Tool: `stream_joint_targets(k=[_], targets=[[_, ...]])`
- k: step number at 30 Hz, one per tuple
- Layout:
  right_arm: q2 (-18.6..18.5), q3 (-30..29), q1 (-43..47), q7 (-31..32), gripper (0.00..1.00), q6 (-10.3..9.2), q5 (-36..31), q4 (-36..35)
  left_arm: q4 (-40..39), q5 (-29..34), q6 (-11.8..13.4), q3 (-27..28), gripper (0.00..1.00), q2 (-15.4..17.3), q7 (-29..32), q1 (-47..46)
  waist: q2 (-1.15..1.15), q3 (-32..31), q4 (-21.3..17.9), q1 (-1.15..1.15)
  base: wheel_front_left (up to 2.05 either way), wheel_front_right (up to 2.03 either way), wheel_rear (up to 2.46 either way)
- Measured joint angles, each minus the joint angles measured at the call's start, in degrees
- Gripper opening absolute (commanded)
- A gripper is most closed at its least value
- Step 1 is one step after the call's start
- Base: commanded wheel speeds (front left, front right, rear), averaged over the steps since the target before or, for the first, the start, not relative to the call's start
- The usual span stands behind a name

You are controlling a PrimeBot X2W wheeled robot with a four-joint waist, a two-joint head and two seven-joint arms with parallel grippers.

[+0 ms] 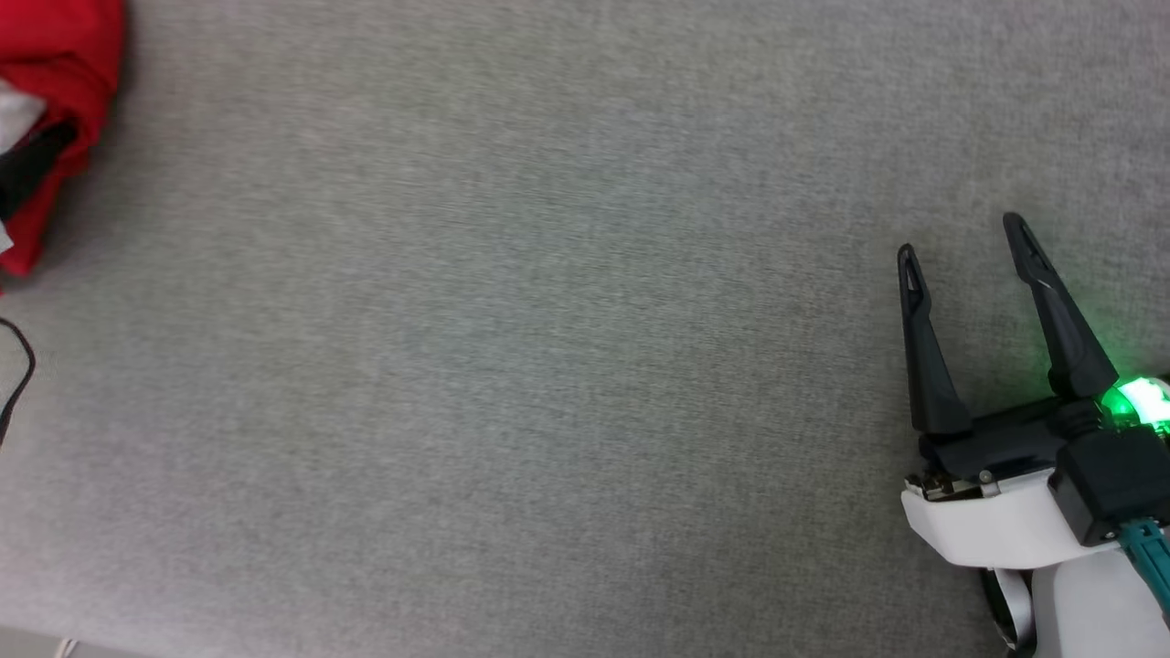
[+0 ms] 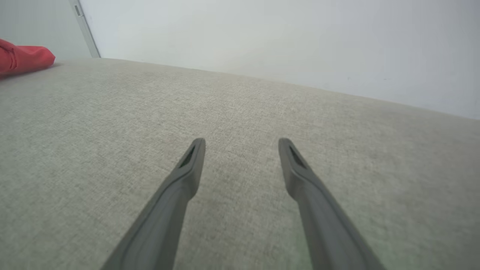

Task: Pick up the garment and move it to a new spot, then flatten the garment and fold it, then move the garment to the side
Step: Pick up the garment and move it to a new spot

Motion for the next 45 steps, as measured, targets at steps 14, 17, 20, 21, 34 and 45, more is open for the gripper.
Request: stream_joint_targets(k=[14,17,20,21,34,45], targets=[[0.6,0.6,-1.1,-0.2,1.0,-0.01,-0.1,2.4,3.7,-7.5,0.1,-6.3,0.0,-0.8,-5.6,-2.8,0.0,-0.9,-1.8,0.0,0.0,0.0,0.0],[0.4,0.8,-0.9,0.1,1.0,-0.04,0.0,4.2,2.1,-9.1,0.1,-6.5,0.0,-0.6,-9.0,-3.0,0.0,-3.2,-1.6,0.0,0.0,0.0,0.0],[0.4,1.2,-0.5,0.3,1.0,-0.04,0.6,5.8,0.2,-10.4,0.1,-7.0,0.0,-0.2,-12.3,-2.9,0.0,-6.1,-1.6,0.0,0.0,0.0,0.0],[0.3,1.3,-0.2,0.3,1.0,-0.04,0.9,6.3,-0.7,-10.5,0.1,-7.4,0.0,0.1,-13.5,-2.7,0.0,-7.2,-1.6,0.0,0.0,0.0,0.0],[0.3,3.3,3.0,0.3,1.0,-0.04,6.7,10.6,-16.0,-12.4,0.1,-13.4,0.0,-2.7,-25.4,5.6,0.0,-22.6,-3.0,-0.01,0.0,0.0,0.0],[0.3,3.4,4.9,0.3,1.0,-0.04,8.3,10.6,-22.0,-6.8,3.5,-20.4,0.0,-16.3,-32.3,10.5,0.0,-30.2,-9.2,-0.02,0.0,0.0,0.0]])
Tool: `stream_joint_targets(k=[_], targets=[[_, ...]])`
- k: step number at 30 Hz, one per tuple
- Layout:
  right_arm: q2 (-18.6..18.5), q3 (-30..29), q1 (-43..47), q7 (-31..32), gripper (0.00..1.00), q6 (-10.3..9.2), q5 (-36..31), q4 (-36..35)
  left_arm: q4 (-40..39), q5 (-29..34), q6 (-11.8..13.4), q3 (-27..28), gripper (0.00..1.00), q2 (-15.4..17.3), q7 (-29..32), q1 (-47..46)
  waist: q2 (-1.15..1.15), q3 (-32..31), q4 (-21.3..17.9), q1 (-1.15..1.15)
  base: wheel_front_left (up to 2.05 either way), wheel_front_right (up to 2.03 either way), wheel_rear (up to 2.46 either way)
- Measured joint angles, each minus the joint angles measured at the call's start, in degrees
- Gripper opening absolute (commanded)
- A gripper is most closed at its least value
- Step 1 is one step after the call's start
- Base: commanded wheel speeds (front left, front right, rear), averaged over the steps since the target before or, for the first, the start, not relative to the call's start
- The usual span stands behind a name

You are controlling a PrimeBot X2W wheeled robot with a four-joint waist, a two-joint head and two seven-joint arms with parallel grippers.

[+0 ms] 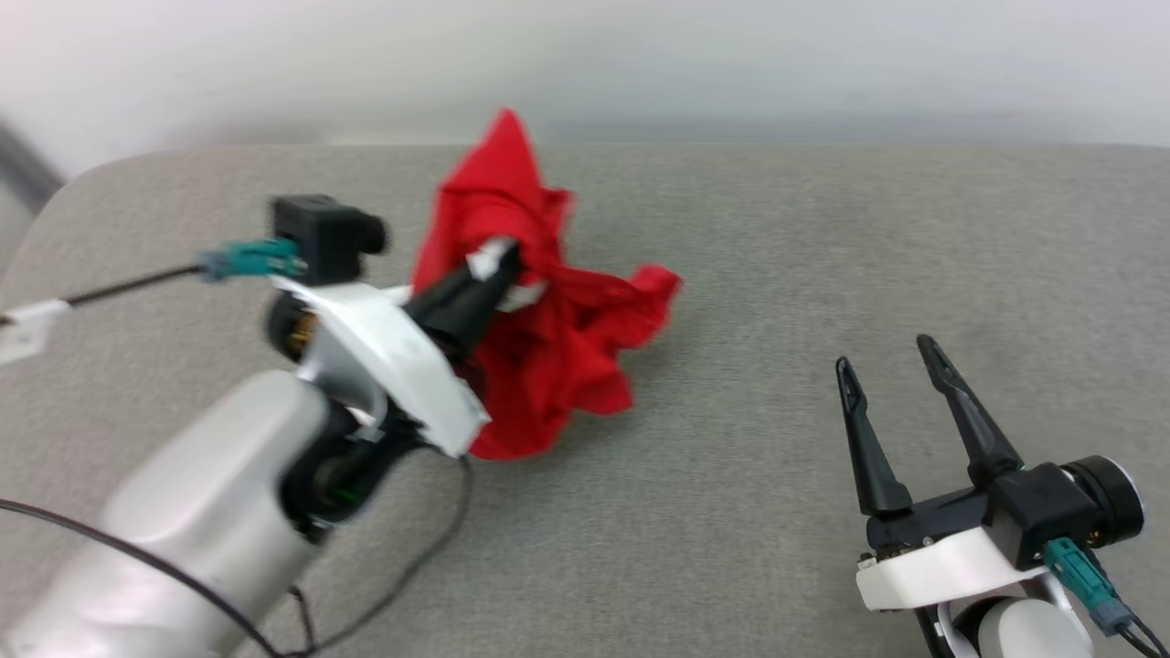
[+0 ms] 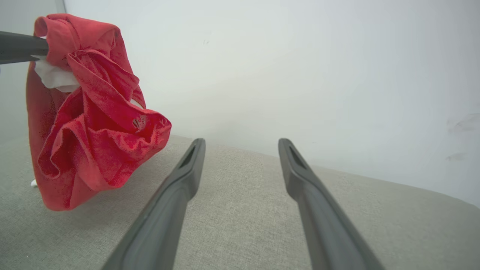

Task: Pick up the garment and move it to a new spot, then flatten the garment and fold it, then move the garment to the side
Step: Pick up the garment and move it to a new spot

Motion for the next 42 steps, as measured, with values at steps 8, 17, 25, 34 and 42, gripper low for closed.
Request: stream_joint_targets(k=[8,17,25,34,42], targets=[[0.0,-0.9,-0.4,0.0,1.0,0.0,0.4,-1.6,4.5,2.5,0.9,-4.7,0.0,-14.0,-3.5,0.1,0.0,0.1,-5.7,0.0,0.0,0.0,0.0],[0.0,-1.0,-2.1,0.0,1.0,0.0,1.6,-1.9,15.3,5.4,-1.4,-8.5,1.0,-26.5,-6.8,-4.9,0.0,4.4,-10.0,0.01,0.0,0.0,0.0],[0.0,-1.7,-2.3,0.0,1.0,0.0,2.1,-1.8,20.7,8.2,-3.0,-9.3,1.0,-27.6,-10.9,-5.8,0.0,5.0,-9.8,0.01,0.0,0.0,0.0],[0.0,-1.7,-0.7,0.0,1.0,0.0,1.4,-0.6,23.7,8.7,-3.4,-12.3,1.0,-25.5,-10.9,-3.2,0.0,0.6,-5.6,0.01,0.0,0.0,0.0],[0.0,-3.3,0.8,0.0,1.0,0.0,1.5,-1.0,17.5,17.4,1.9,-0.5,1.0,-17.3,-12.0,2.9,0.0,-3.1,-1.9,0.01,0.0,0.0,0.0]])
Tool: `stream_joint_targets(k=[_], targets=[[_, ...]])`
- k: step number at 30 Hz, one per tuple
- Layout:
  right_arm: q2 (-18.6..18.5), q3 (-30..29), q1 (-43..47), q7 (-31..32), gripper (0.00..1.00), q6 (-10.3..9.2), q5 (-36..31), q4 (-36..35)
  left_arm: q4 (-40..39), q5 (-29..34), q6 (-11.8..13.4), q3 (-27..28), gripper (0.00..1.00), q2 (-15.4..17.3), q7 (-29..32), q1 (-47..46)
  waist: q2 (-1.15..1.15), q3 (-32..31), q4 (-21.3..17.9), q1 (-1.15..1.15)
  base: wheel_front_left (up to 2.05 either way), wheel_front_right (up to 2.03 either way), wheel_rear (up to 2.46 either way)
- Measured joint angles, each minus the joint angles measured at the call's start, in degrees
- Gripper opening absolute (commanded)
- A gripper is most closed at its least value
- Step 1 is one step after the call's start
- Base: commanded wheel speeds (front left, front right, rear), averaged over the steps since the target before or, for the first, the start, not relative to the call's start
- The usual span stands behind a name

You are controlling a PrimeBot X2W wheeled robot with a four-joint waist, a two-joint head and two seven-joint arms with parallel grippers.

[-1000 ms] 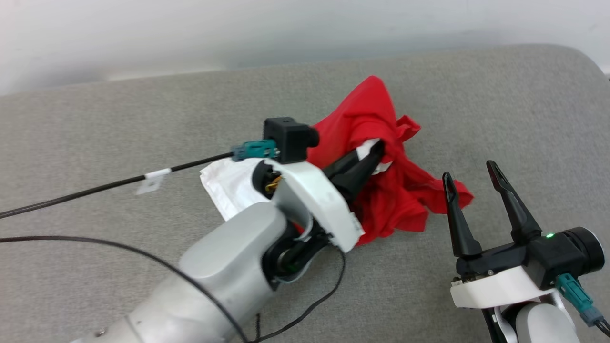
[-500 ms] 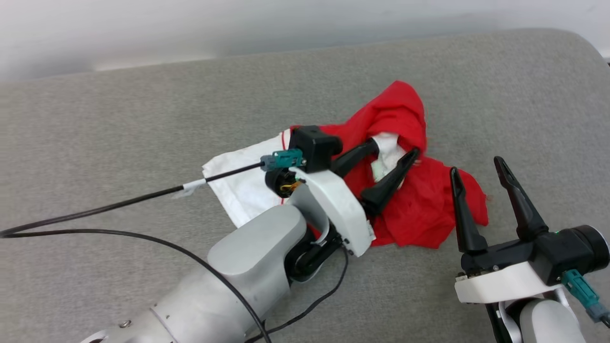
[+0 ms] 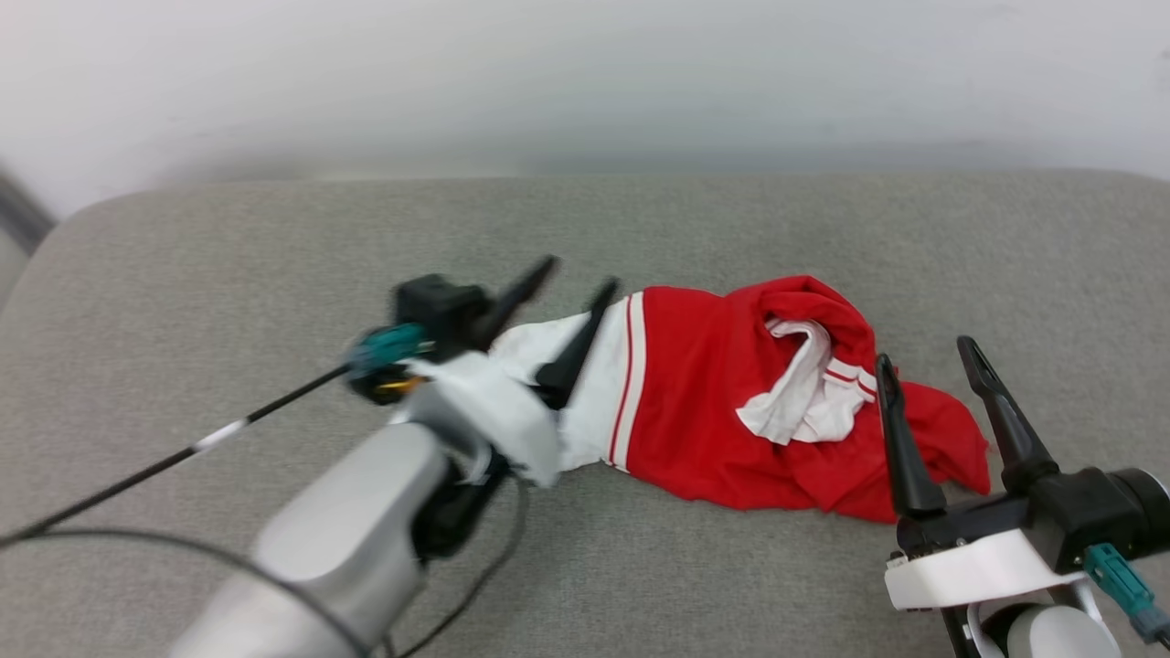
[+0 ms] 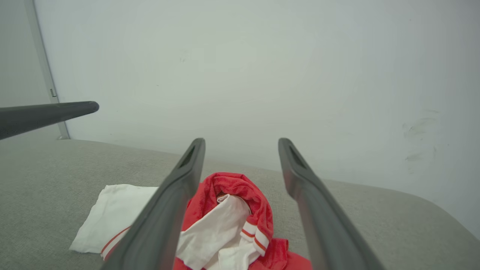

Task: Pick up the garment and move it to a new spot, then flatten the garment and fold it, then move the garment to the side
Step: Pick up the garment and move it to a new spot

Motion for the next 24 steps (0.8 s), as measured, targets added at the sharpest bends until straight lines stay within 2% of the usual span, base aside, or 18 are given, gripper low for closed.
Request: stream_joint_targets(k=[6,10,14,19,24], targets=[[0.0,-0.6,1.7,0.0,1.0,0.0,0.0,-0.4,-13.5,13.4,4.3,17.6,1.0,7.7,-0.1,14.8,0.0,-1.8,2.5,0.0,0.0,0.0,0.0],[0.0,-0.6,2.1,0.0,1.0,0.0,0.0,-0.5,-21.4,20.0,5.1,28.0,1.0,8.8,-0.1,25.5,0.0,-2.7,3.3,0.0,0.0,0.0,0.0],[0.0,-0.4,2.9,0.0,1.0,0.0,0.2,-0.5,-26.4,26.2,4.5,34.1,1.0,6.9,-0.1,34.8,0.0,-3.3,3.8,0.0,0.0,0.0,0.0],[0.0,0.0,3.2,0.0,1.0,0.0,0.5,-0.5,-28.9,30.6,3.5,39.6,1.0,1.4,-0.1,42.1,0.0,-3.6,3.9,0.0,0.0,0.0,0.0],[0.0,0.3,3.4,0.0,1.0,0.0,0.9,-0.4,-31.0,34.8,0.2,43.4,1.0,-3.1,-0.1,44.7,0.0,-3.7,3.6,0.0,0.0,0.0,0.0]])
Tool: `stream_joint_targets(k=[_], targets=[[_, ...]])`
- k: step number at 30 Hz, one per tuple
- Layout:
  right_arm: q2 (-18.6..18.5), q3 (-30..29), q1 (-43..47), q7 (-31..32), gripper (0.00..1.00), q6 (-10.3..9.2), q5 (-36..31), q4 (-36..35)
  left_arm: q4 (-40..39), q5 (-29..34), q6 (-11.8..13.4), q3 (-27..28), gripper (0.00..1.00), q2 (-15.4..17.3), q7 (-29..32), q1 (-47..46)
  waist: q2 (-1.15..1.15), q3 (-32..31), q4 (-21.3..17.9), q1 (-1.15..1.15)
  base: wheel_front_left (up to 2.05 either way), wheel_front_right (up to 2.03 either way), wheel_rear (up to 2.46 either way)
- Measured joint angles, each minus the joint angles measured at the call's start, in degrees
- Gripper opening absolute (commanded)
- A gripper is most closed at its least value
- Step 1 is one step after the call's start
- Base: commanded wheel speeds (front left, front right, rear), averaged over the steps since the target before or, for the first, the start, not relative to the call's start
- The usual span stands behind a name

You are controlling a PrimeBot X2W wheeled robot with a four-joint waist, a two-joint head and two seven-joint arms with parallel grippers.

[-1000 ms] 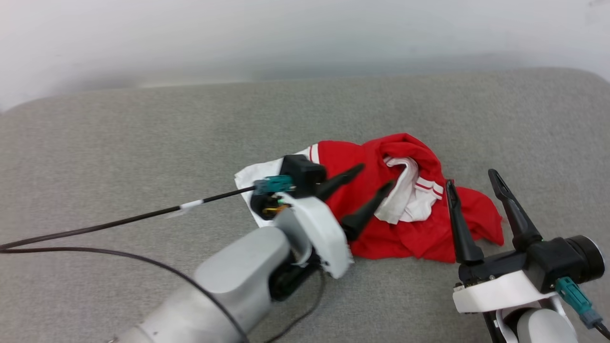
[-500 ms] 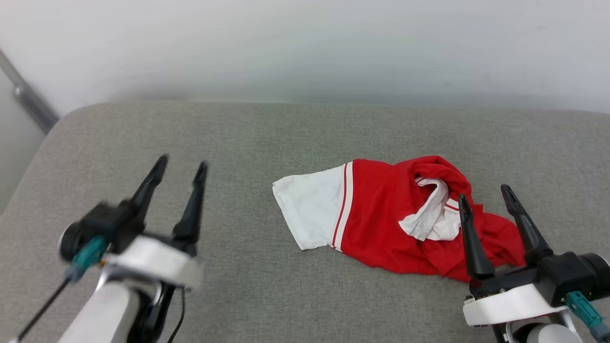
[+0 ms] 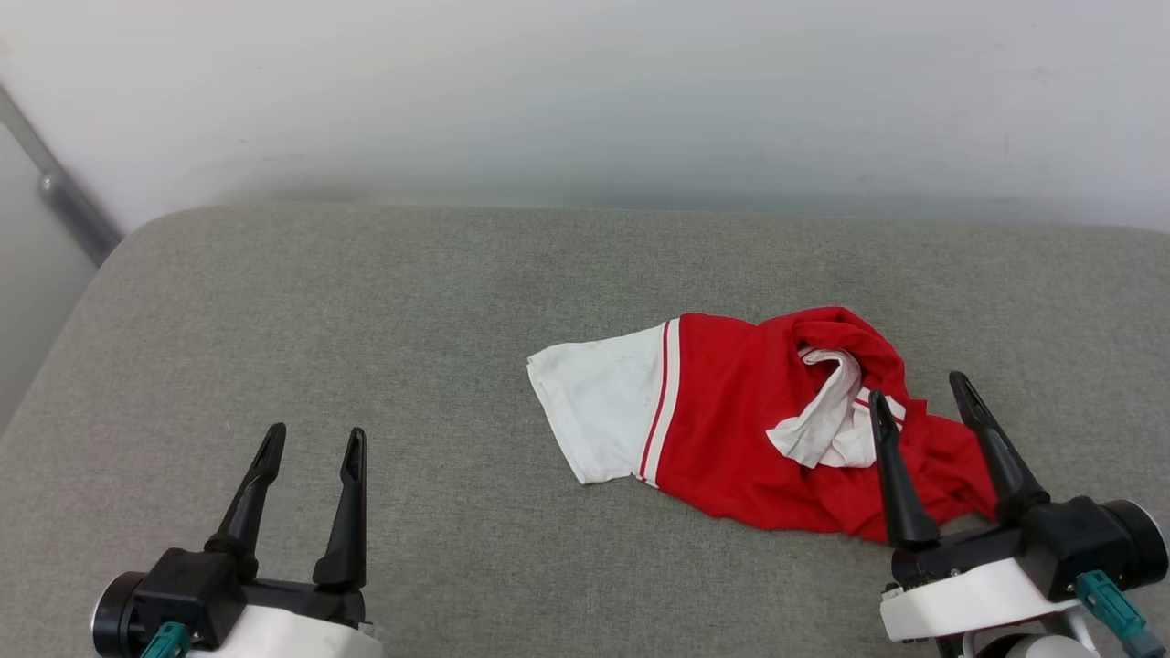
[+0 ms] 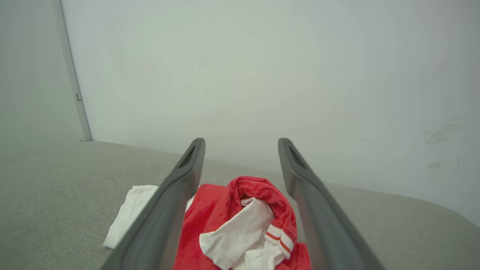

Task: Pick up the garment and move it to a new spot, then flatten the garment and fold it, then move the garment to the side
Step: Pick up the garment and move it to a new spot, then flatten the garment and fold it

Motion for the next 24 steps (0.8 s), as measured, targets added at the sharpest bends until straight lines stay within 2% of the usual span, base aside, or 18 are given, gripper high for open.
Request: stream_joint_targets(k=[2,8,15,18,24], targets=[[0.0,0.1,0.0,0.0,1.0,0.0,0.0,0.2,-0.2,0.6,-1.5,1.1,1.0,-1.7,0.0,0.3,0.0,0.0,-0.1,0.0,0.0,0.0,0.0],[0.0,0.2,-0.1,0.0,1.0,0.0,0.0,0.3,2.2,1.2,-4.3,1.5,1.0,-3.7,0.0,0.4,0.0,0.2,-0.8,0.0,0.0,0.0,0.0],[0.0,0.4,-0.1,0.0,1.0,0.0,-0.6,0.1,6.3,1.3,-5.2,-2.9,1.0,-3.2,0.9,-3.0,0.0,1.5,-2.0,0.0,0.0,0.0,0.0],[0.0,-0.1,-0.3,0.0,1.0,0.0,-1.1,-0.4,7.0,1.1,-5.3,-5.9,1.0,-1.8,5.7,-8.0,0.0,2.9,-2.3,0.0,0.0,0.0,0.0],[0.0,-0.3,-1.2,0.0,1.0,0.0,-2.6,-1.0,8.9,-3.1,-5.6,-11.4,1.0,-0.2,22.7,-18.2,0.0,6.9,-3.0,0.0,0.0,0.0,0.0]])
